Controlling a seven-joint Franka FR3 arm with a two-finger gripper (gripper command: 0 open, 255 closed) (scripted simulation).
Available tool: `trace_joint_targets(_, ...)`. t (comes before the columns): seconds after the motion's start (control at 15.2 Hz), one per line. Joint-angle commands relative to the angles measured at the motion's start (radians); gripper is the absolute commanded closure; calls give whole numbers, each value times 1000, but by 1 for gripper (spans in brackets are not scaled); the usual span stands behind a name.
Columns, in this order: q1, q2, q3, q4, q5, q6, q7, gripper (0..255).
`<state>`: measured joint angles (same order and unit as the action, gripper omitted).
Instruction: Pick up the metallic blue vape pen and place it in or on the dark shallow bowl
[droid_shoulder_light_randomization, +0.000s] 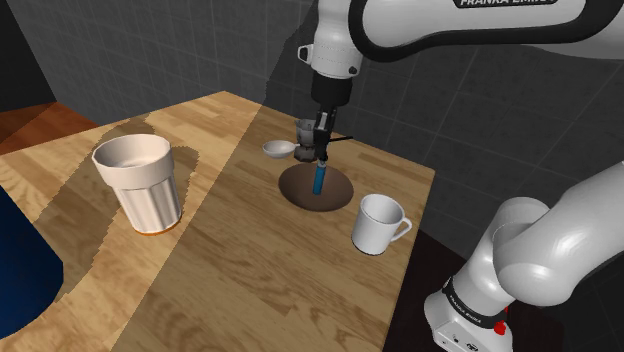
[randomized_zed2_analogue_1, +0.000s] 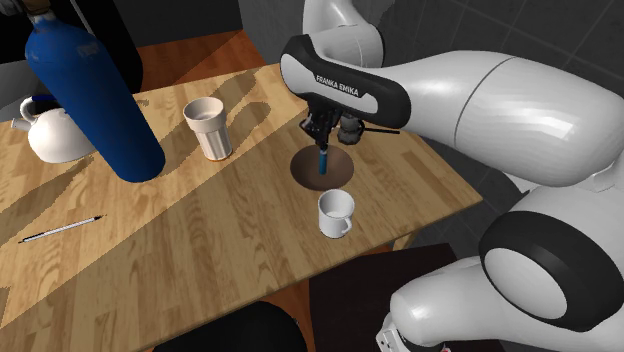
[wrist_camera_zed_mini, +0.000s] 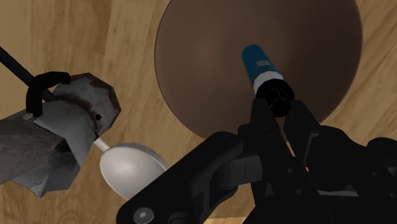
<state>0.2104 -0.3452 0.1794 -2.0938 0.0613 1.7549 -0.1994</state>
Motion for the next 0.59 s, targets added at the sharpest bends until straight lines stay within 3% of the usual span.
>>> trace_joint_targets(0.0, 0, 0, 0, 0, 0, 0, 0, 0)
trace_joint_targets(0.33, 0, 0, 0, 0, 0, 0, 0, 0)
trace_joint_targets(0.53, -2, 9, -3, 110, -3, -100, 2, 0)
